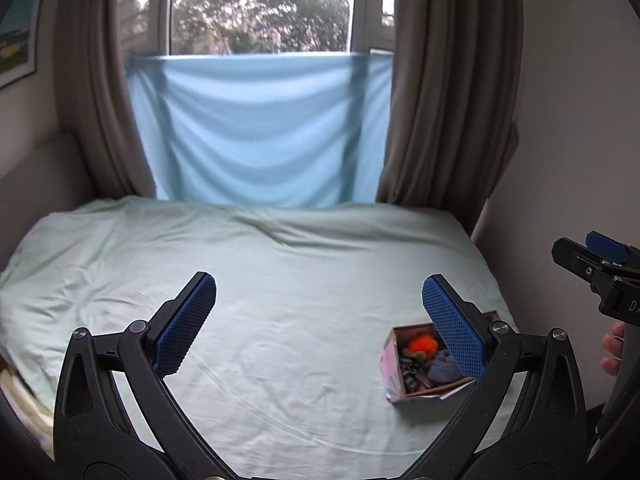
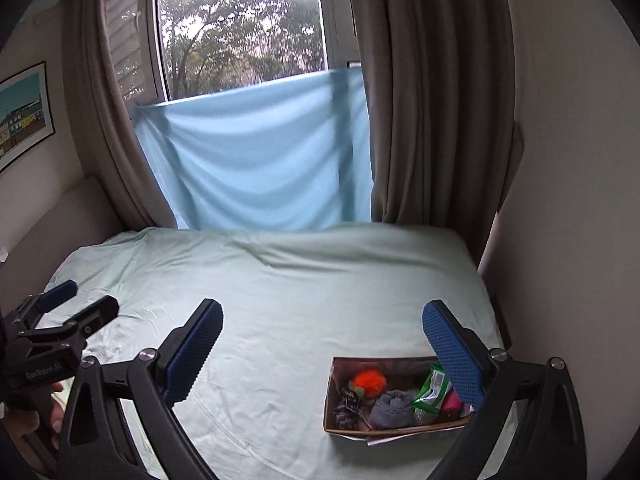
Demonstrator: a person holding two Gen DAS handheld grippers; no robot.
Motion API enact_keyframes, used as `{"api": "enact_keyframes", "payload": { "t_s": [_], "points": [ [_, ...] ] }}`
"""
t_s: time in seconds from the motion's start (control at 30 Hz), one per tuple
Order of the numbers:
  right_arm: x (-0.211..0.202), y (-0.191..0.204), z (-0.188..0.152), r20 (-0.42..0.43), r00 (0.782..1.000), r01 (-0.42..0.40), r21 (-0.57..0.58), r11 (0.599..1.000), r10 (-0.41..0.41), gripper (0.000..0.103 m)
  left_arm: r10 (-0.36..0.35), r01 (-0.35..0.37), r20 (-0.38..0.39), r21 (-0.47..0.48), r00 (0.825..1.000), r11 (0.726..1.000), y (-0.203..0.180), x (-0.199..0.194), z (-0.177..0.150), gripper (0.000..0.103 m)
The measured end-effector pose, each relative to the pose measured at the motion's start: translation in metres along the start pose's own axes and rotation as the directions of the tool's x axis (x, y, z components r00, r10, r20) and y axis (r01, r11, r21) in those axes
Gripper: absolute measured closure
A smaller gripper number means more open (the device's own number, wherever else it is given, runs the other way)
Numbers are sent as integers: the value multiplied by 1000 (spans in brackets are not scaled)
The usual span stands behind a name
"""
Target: Organize soft objects
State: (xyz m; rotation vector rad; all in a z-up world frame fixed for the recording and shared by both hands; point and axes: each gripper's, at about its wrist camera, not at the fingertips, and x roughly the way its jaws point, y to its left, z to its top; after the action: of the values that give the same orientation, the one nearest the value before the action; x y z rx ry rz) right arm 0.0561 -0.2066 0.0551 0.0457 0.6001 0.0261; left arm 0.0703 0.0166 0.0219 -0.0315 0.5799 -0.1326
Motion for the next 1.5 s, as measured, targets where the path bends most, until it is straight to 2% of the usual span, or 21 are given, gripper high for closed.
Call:
{"api": "enact_keyframes", "payload": {
  "t_s": [0.2, 0.37, 1.5],
  "points": [
    [-14, 17, -11, 24, 1000, 1, -8, 1000, -1, 3, 18, -18, 64, -1, 998, 1000, 12, -27, -7, 0],
    [-19, 21, -19, 35, 999, 7, 2, 1000, -7, 3, 11, -11, 88, 1, 996, 1000, 15, -36, -9, 0],
    [-28, 26, -15, 77, 995, 61, 14, 998, -62, 3, -15, 12, 96, 29, 995, 999, 12, -39, -4, 0]
  ]
}}
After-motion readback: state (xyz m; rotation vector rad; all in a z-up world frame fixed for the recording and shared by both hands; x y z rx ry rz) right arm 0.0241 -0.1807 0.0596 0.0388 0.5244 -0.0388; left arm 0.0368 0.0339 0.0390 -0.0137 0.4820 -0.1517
